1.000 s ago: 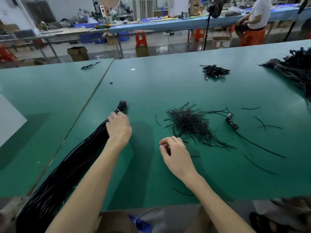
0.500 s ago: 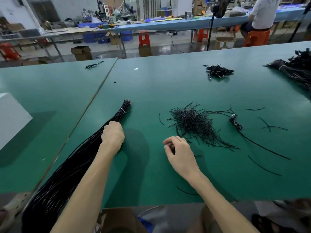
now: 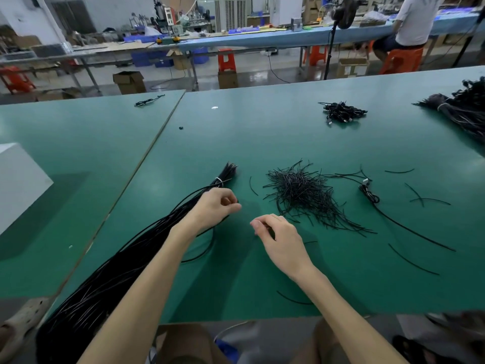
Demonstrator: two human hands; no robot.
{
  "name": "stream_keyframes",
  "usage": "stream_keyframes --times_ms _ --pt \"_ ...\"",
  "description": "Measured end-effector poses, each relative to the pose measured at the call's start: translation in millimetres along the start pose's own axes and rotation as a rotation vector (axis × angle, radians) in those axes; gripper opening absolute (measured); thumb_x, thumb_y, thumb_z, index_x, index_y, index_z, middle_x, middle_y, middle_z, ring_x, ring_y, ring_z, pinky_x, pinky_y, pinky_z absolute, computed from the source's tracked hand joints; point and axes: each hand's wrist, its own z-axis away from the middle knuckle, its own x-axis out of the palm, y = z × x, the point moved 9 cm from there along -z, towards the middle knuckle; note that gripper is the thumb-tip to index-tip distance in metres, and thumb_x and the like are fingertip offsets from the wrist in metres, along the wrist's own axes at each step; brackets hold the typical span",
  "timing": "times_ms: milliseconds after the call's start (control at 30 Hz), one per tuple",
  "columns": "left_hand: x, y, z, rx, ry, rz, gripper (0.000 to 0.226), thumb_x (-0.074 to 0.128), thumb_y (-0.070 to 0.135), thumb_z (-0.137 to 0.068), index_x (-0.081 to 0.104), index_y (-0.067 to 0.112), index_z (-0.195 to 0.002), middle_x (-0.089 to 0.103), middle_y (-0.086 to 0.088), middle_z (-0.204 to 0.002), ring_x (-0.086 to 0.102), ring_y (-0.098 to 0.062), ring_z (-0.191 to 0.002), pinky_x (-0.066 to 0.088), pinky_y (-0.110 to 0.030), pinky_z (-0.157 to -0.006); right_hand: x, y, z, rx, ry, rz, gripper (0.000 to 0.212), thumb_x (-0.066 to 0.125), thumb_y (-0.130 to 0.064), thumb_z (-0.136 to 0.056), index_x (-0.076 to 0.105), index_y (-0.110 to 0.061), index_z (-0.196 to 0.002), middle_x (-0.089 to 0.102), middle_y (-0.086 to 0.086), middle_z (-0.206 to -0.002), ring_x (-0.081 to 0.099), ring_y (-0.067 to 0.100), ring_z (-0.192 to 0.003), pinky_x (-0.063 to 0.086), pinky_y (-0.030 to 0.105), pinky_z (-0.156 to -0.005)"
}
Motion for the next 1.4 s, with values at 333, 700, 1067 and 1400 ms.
stream_keyframes --times_ms 333,700,1067,1400 --pt "-32.2 2.4 20.7 0.056 0.339 -0.167 0.020 0.064 0.033 -0.100 0.069 0.017 -0.090 0.058 0.005 -0.088 0.057 -0.018 -0.076 0.047 -0.035 -0.069 1.0 -2.7 1.7 -0.031 -0.005 0.046 0.020 0.054 -0.046 -0.103 0.070 -0.033 -0.103 0.061 -0.025 -0.091 0.051 -0.004 -0.100 0.038 0.012 -0.082" --pt "-14.3 -57.6 12.3 -0.171 0.100 -0.499 0.078 0.055 0.053 -0.099 0.025 0.010 -0.156 0.038 -0.016 -0.146 0.033 -0.035 -0.137 0.028 -0.049 -0.111 19.9 -38.8 2.7 -0.199 -0.074 0.481 0.051 0.035 -0.053 -0.107 0.067 -0.015 -0.121 0.066 -0.003 -0.111 0.054 0.018 -0.109 0.039 0.034 -0.101" --pt "0.0 -45.4 -2.6 -0.166 0.204 -0.813 0.042 0.050 0.011 -0.098 0.037 -0.003 -0.135 0.042 -0.016 -0.131 0.042 -0.032 -0.118 0.038 -0.036 -0.092 51.6 -47.9 -24.0 0.093 -0.091 0.263 0.026 0.054 -0.031 -0.105 0.062 -0.011 -0.118 0.068 0.007 -0.113 0.057 0.026 -0.110 0.046 0.037 -0.094" --pt "-25.8 -62.4 -14.4 -0.260 0.246 -0.797 0.035 0.054 0.003 -0.092 0.043 -0.004 -0.125 0.044 -0.019 -0.127 0.043 -0.035 -0.114 0.039 -0.038 -0.090 57.3 -61.4 -3.0 -0.211 -0.109 0.036 0.006 0.059 -0.015 -0.101 0.060 -0.018 -0.095 0.055 -0.015 -0.090 0.048 0.002 -0.088 0.041 0.017 -0.079"
